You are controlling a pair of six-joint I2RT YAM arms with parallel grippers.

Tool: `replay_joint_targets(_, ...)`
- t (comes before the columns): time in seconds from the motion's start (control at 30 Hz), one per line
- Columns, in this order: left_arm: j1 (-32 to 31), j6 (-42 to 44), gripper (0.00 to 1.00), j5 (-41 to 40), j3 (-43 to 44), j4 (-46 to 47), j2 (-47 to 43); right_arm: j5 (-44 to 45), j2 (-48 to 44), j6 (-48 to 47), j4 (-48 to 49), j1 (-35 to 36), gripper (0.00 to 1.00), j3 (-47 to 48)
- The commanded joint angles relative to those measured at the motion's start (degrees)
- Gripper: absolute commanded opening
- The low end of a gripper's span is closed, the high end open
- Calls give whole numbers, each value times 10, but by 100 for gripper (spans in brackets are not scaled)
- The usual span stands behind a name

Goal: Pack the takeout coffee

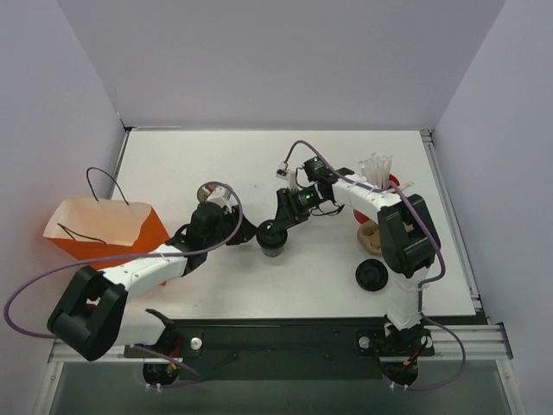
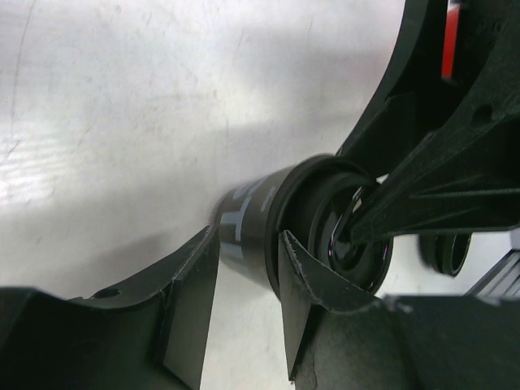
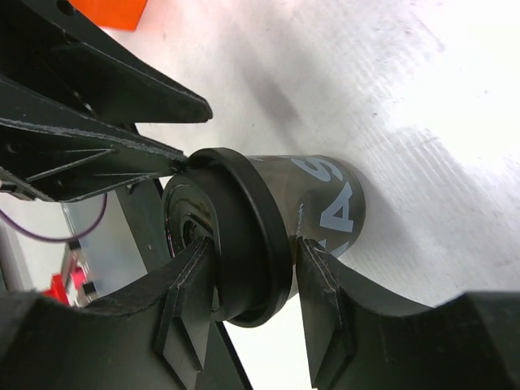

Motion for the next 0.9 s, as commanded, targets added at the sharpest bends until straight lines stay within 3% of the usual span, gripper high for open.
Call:
replay_joint_targets(0.0,20,57,46,11,54,-227,-58,64,58,-123,-115,15,38,31)
replay_joint_targets(0.17,79,91,47,109,77,-220,-48,64,78,-156,-168,24,38,80)
replay_joint_targets(0.47,85,124,52,225,101,-162,-53,82,76,-180,-185,29,38,98)
replay_joint_targets(0.67,70,122,57,250,122,-159,-11,87,75,-187,-192,34,42,110)
replay_joint_targets(0.87,34,125,57,213,126,-163,28,90,68,-185,-193,34,51,111)
